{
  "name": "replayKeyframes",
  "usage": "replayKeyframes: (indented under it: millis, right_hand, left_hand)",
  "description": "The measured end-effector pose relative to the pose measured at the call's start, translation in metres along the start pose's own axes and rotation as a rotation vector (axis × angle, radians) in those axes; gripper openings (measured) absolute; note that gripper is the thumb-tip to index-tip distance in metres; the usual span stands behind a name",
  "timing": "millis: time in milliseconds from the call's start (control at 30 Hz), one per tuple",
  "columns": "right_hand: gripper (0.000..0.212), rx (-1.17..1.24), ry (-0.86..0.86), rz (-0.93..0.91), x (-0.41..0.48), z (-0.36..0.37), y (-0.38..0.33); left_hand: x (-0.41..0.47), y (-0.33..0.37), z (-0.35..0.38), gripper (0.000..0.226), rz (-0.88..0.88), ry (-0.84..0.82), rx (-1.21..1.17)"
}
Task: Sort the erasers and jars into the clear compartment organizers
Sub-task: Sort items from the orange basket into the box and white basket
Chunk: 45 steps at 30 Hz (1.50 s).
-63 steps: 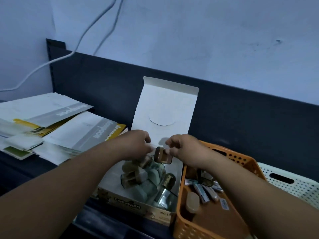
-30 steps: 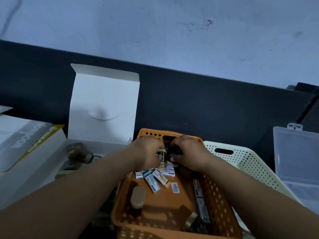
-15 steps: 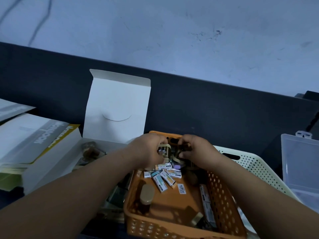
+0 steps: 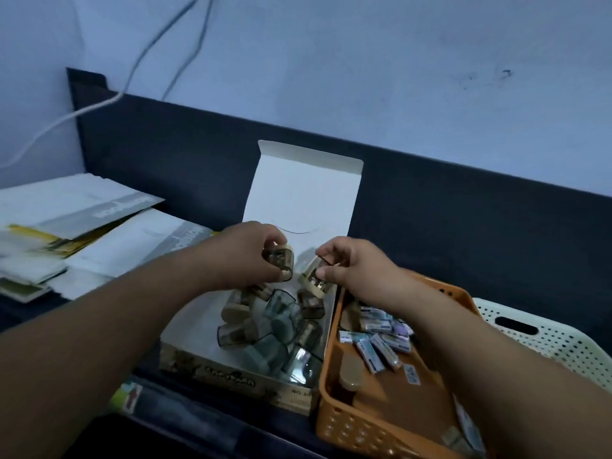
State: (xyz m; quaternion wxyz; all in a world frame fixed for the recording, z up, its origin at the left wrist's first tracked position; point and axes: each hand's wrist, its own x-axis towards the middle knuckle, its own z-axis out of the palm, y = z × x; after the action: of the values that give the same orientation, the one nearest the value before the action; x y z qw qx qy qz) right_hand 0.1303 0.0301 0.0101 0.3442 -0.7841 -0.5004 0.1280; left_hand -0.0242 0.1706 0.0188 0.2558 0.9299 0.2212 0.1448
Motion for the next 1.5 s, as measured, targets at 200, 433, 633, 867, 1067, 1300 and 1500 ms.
replayKeyframes:
  millis: [200, 433, 633, 867, 1067, 1300, 1500]
  right_hand:
    - [0.025, -0.081, -0.181, -0.054, 0.016, 0.038, -0.012]
    - [0.034, -0.170, -0.109, -0.058, 0.014, 0.028, -0.008]
    - [0.019, -0.191, 0.016, 0.073, -0.018, -0.029, 0.022]
    - [0.030, -0.326, -0.074, 0.192, -0.069, -0.051, 0.050]
    - [0.035, -0.399, -0.036, 0.293, -0.082, -0.059, 0.072]
    - [0.042, -0.655, -0.178, 0.352, -0.089, -0.056, 0.089]
    - [0.041, -0.704, -0.254, 0.301, -0.087, -0.045, 0.087]
  left_hand:
    - [-0.017, -0.036, -0.003, 0.056, -0.112, -0.111, 0.090]
    - [-0.015, -0.026, 0.001, 0.060, -0.094, -0.121, 0.069]
    - [0.001, 0.013, 0.023, 0.057, 0.045, -0.133, 0.035]
    - [0.013, 0.073, 0.059, 0.051, 0.202, -0.337, 0.036]
    - [0.003, 0.090, 0.077, 0.065, 0.280, -0.571, 0.292]
    - [-0.006, 0.095, 0.095, 0.048, 0.286, -0.664, 0.487]
    - [-0.001, 0.094, 0.103, 0.057, 0.313, -0.500, 0.340]
